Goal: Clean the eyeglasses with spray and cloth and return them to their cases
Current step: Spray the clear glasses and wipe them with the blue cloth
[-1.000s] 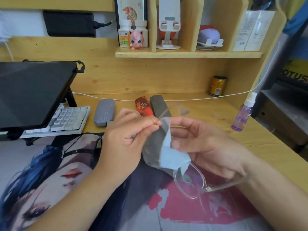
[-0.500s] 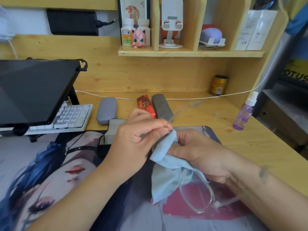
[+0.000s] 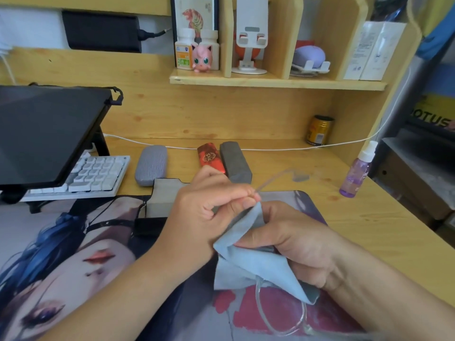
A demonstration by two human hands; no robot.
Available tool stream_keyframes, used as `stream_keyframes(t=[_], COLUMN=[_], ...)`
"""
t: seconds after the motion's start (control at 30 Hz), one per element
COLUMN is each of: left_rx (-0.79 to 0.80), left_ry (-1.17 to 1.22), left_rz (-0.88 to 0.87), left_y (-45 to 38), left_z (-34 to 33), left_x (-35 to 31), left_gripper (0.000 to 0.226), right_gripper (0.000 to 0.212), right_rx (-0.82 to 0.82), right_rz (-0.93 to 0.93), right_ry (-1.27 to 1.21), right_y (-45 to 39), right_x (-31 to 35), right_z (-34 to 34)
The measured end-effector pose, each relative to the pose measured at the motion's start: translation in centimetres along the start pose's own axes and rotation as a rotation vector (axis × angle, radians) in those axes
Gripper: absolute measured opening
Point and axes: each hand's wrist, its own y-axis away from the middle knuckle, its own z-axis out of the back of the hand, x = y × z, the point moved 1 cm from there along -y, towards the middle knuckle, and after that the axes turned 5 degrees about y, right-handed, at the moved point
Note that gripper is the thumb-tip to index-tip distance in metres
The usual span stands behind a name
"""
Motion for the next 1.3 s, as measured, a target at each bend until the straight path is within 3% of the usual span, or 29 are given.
stream_keyframes(t=[0.3,0.63,0.8,1.0,1.1,1.3], left_rx=[-0.018,-0.068,-0.081,0.027,0.078,0.057], left_ry=[0.008,-0.11,-0.135,-0.033,0.021,0.069], left_rz=[0.067,-0.006,-0.02,-0.035,0.004,0.107], left_y=[-0.1,-0.2,-0.2,-0.1,0.0,-0.2], left_z=[-0.2,1.2,1.7,0.5,-0.5,-0.9], left_x=[0.1,0.3,0.3,-0.1,0.0,0.3], left_gripper=[0.018,0.018,0.012,0.011,0.012,0.012], right_gripper=[0.021,0.04,0.043,0.046,0.05,0.052], right_rx=[-0.198,-0.248,-0.089,0.087,0.009,-0.18], right_rz=[0.092,0.187,0.133,0.002,0.051,0.086], right_ry=[-0.19,-0.093,0.087,0.245,0.285,-0.019], right_y=[0.1,0.1,0.2,0.6,0.1,-0.1], right_x=[0.9,1.0,1.4,1.5,1.3,1.4], right_z=[-0.1,0.6,1.3,1.4,0.6,0.6])
